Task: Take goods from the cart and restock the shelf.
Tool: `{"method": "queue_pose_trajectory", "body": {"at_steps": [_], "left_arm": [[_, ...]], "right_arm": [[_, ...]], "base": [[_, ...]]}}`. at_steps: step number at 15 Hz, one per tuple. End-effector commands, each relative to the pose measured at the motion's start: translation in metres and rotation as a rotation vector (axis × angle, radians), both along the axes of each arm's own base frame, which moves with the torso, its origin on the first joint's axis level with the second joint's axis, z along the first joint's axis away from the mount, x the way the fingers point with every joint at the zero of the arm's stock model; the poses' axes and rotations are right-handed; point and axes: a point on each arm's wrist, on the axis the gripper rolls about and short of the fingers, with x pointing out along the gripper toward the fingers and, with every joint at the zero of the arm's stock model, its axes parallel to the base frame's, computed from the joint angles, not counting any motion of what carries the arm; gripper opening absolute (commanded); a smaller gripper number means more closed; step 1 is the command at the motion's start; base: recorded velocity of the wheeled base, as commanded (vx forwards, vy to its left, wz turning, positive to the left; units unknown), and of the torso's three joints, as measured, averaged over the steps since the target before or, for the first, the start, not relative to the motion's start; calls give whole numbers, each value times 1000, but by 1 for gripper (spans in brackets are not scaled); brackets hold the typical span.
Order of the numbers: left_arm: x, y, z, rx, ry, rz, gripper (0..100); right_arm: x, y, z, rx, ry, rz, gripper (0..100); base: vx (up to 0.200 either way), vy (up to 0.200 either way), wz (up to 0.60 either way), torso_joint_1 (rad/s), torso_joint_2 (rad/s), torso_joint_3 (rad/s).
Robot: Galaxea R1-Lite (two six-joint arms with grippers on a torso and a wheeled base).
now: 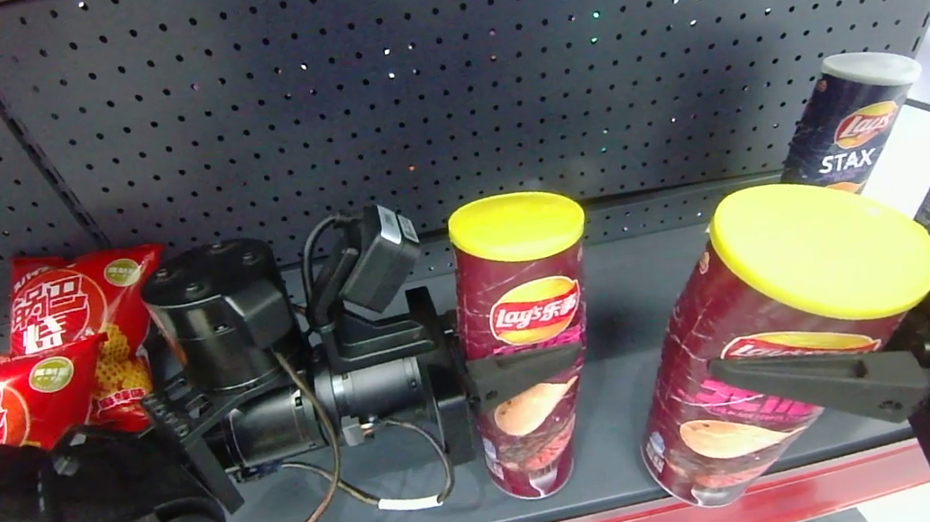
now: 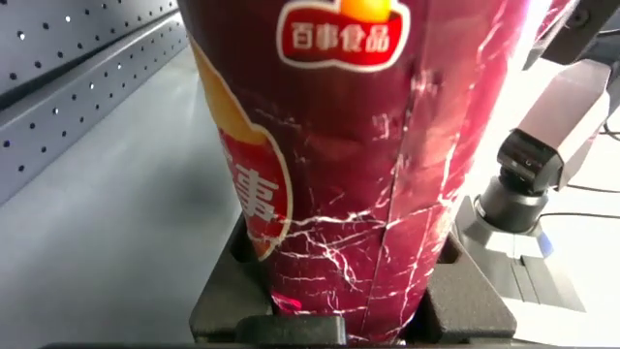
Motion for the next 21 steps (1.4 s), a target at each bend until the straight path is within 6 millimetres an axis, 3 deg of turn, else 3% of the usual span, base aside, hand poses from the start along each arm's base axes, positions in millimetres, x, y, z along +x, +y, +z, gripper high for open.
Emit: {"method": "queue_pose_trajectory", "body": {"at_steps": [1,12,20,21], "left_arm": [[2,0,0,-2,-1,2,0],[18,-1,-11,19,7,30,0],[16,1,-17,34,23,27,0],[15,2,-20,40,32,27,100]], "right_arm": [[0,-1,0,1,-1,-1,0],[-2,-1,0,2,-2,0,0],[-2,-1,-1,-1,1,0,0],[-2,-1,-1,-1,1,0,0]], "base": [[0,0,0,0,0,0],[0,0,0,0,0,0],[0,0,0,0,0,0],[0,0,0,0,0,0]]}}
